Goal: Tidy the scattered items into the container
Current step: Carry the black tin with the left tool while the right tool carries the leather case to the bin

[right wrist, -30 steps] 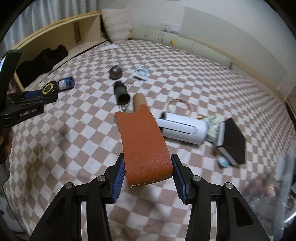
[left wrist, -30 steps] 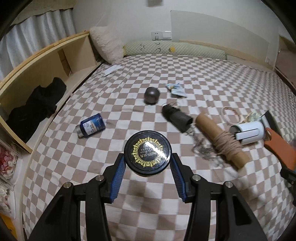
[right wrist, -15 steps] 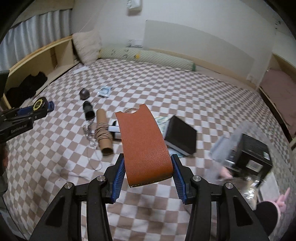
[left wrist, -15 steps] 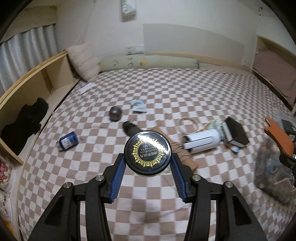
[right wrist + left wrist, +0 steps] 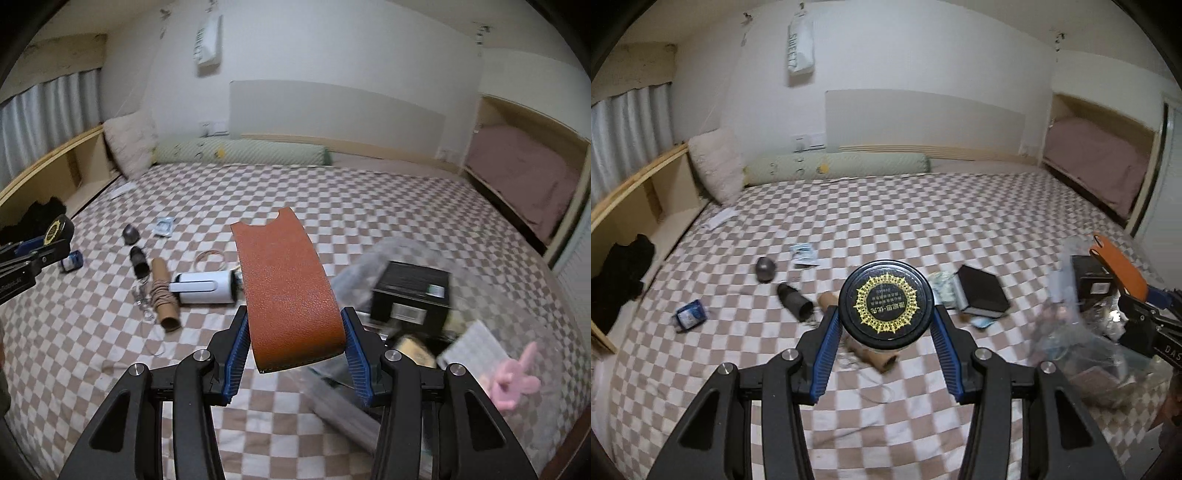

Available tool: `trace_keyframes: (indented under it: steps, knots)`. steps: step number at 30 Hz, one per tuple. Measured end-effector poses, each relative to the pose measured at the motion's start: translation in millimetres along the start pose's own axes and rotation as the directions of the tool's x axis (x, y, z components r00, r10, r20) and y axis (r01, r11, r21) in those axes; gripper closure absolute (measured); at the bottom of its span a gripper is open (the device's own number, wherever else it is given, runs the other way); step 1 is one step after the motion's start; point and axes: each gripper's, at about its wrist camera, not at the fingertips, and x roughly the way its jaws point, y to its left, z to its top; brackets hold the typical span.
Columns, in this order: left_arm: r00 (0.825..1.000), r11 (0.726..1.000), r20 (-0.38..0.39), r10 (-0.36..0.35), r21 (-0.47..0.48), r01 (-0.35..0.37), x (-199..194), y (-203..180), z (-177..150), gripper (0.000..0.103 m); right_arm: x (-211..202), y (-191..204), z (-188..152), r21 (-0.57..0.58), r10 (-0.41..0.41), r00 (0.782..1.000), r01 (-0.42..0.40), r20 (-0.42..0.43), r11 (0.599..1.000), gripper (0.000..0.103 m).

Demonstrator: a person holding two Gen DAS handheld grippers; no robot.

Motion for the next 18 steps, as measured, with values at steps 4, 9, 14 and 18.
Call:
trace_keyframes:
  steps: [4,9,14,18]
  knots:
    - [1.0,0.999,0.009,-0.017,0.034,0.017,1.1,-21.8,4.0,0.054,-15.0,-23.1,-2.9,0.052,-0.023,1.0,0.022,0.02,0.998,0.054]
    - [0.998,0.996,0.023,-0.059,0.073,0.057,1.3,-54.1,10.4,0.054,-30.5,-54.2,-8.9,0.114,-0.057,0.998,0.053,0.035,0.992,0.054]
    - [0.991,0.987,0.04,-0.127,0.107,0.123,0.6,-90.5,18.0,0.054,-38.3,-83.0,-16.2,0.169,-0.096,0.995,0.089,0.032,0.982,0.054]
    - [0.981,0.974,0.041,-0.19,0.136,0.183,1.2,-122.6,21.3,0.054,-48.1,-109.6,-19.9,0.227,-0.129,0.991,0.116,0.041,0.967,0.054]
